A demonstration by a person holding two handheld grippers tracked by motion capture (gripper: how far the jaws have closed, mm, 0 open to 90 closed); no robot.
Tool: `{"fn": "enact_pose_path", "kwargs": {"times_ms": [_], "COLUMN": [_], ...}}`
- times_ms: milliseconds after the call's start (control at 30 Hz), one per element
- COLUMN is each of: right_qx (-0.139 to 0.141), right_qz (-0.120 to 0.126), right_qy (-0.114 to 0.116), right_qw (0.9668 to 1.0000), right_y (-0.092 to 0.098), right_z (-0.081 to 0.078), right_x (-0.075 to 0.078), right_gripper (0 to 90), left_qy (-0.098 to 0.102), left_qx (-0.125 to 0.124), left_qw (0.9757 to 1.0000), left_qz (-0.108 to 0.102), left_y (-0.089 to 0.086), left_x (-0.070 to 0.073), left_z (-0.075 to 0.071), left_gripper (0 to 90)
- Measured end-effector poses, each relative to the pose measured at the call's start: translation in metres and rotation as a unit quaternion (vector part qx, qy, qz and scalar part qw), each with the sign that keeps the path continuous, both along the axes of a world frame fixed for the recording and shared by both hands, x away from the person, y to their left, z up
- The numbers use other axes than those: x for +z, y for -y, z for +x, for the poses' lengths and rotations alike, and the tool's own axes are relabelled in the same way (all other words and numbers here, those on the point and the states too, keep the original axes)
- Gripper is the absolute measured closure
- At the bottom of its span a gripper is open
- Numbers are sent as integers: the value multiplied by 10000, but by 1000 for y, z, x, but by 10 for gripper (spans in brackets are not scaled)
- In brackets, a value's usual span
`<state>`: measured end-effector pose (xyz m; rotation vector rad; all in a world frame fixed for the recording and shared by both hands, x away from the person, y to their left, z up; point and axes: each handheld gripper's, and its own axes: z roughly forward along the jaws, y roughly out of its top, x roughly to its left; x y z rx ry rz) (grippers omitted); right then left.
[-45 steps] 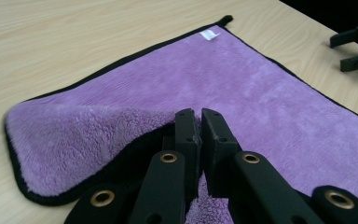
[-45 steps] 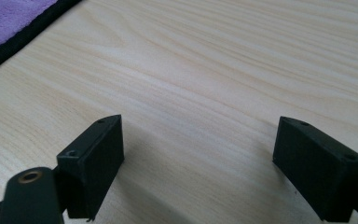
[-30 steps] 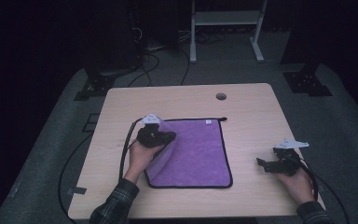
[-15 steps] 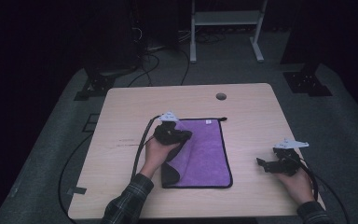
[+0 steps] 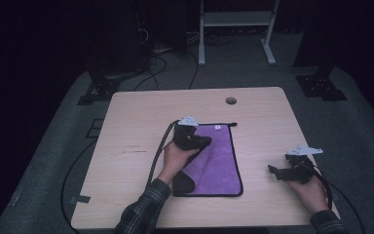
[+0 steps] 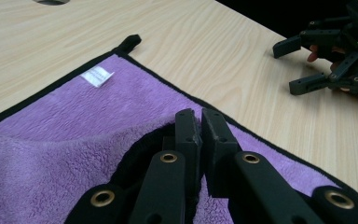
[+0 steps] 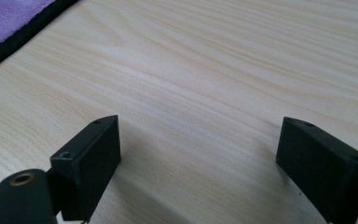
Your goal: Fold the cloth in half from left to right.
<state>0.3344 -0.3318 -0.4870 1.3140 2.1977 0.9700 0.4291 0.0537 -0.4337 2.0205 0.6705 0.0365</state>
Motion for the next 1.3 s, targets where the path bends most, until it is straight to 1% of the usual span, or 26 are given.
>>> {"fn": "enact_pose_path", "kwargs": {"times_ms": [133,200,400,500,533,633,700,800,900,1000,1100,1133,1200,1267,1300], "right_qx": [0,1,0,1,0,0,1,1,1,1,1,1,1,5,5], "right_qz": [-1,-1,2,1,1,0,0,-1,0,0,-1,-1,-2,0,0], "right_qy": [0,0,-1,1,0,0,0,0,0,0,0,0,-2,-1,-2], "right_qw": [10000,10000,10000,10000,10000,10000,10000,10000,10000,10000,10000,10000,10000,10000,10000], "right_y": [0,0,0,0,0,0,0,0,0,0,0,0,0,0,0], "right_z": [0,0,0,0,0,0,0,0,0,0,0,0,0,0,0], "right_x": [0,0,0,0,0,0,0,0,0,0,0,0,0,0,0], "right_gripper": [126,126,126,126,126,126,126,126,126,126,126,126,125,123,121], "left_qy": [-27,-46,-90,-104,-129,-182,-196,-252,-268,-205,-127,-112,-77,-38,-11], "left_qx": [-64,-80,-236,-288,-284,-313,-337,-390,-414,-389,-351,-334,-321,-260,-223], "left_qw": [10000,9999,9997,9995,9995,9993,9992,9985,9984,9988,9990,9991,9990,9991,9992], "left_qz": [-16,-74,-69,-16,-24,44,117,281,293,226,232,223,303,332,318], "left_y": [9,15,35,44,47,55,60,66,69,68,63,61,54,45,40], "left_x": [0,-1,-2,-5,-6,-10,-14,-20,-23,-21,-14,-12,-8,-5,-4], "left_z": [3,3,5,7,7,9,10,12,13,12,11,10,9,7,6], "left_gripper": [855,855,856,855,855,855,855,846,820,759,662,629,557,488,457]}}
